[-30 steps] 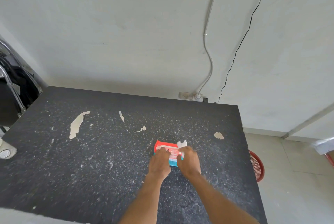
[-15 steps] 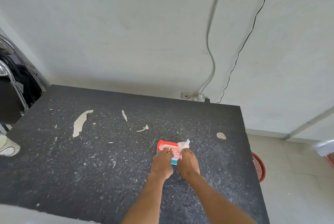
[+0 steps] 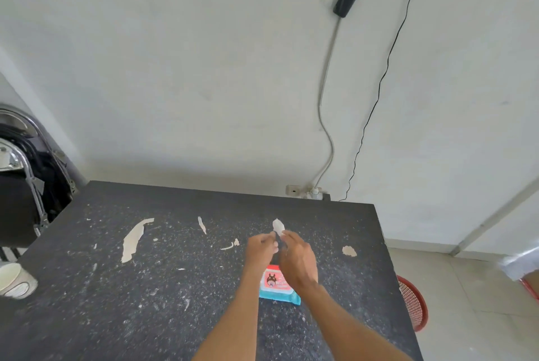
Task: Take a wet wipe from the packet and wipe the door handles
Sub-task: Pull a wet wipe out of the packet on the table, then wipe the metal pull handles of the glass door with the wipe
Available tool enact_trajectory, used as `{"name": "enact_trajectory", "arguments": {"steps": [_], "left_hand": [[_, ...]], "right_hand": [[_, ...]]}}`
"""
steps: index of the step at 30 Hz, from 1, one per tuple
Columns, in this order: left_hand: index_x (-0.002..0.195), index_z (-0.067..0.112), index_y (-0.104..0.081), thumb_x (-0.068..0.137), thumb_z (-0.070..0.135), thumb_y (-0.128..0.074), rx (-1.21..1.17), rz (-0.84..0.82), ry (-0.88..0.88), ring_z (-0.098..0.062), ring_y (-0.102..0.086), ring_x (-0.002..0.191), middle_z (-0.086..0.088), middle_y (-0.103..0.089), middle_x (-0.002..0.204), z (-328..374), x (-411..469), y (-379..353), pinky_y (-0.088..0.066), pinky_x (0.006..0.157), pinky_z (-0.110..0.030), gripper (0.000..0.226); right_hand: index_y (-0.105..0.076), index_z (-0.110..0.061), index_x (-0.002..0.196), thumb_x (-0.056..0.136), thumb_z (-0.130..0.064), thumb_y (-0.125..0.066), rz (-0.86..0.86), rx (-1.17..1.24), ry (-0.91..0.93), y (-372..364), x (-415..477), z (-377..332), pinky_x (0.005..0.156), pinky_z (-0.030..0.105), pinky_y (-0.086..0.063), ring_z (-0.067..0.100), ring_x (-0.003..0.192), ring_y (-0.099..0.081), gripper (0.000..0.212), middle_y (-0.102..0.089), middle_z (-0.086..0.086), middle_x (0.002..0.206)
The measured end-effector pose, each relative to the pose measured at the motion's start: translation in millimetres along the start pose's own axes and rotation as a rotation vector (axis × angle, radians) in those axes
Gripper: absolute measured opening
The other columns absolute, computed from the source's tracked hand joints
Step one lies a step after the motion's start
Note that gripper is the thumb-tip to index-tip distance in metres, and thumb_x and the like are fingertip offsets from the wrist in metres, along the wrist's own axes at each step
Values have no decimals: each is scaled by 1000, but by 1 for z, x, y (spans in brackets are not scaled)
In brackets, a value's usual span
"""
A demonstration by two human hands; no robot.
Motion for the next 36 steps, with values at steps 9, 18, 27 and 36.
{"name": "enact_trajectory", "arguments": {"steps": [9,18,27,36], "left_hand": [[84,8,-73,83,-5,-64,-358,-15,-97,-22,-70,79,-12,-73,83,111,-30,25,-60,73,-29,15],[87,5,-74,82,5,-66,-282,-243,-235,-13,-66,60,-5,-73,78,194,-65,1,-53,55,-23,10],[91,6,-69,82,2,-67,-293,-357,-273,-21,-70,78,-12,-73,88,237,-95,-58,-56,59,-23,10],[94,1,-67,77,-7,-62,-285,-596,-308,-20,-66,74,-10,-69,85,262,-162,-143,-56,66,-27,19]], "right_hand": [[-66,-21,113,94,-24,-59,180,232,145,88,20,-52,82,15,-51,10,95,-68,21,-72,-3,110],[-63,-23,102,90,-41,-63,363,613,-113,184,44,-57,75,19,-48,2,91,-63,22,-66,-13,97],[-65,-15,82,90,-11,-62,608,579,-199,265,26,-21,63,5,-43,1,72,-61,9,-66,-9,73],[-65,-18,107,90,-14,-61,753,580,-279,353,-20,33,69,19,-53,5,75,-66,18,-68,-7,78]]}}
Point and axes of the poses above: each hand's wrist, its own x-axis towards the middle knuckle, its own y-axis out of the back of the hand, z = x × y, the point moved 1 cm from there along x, towards the middle knuckle
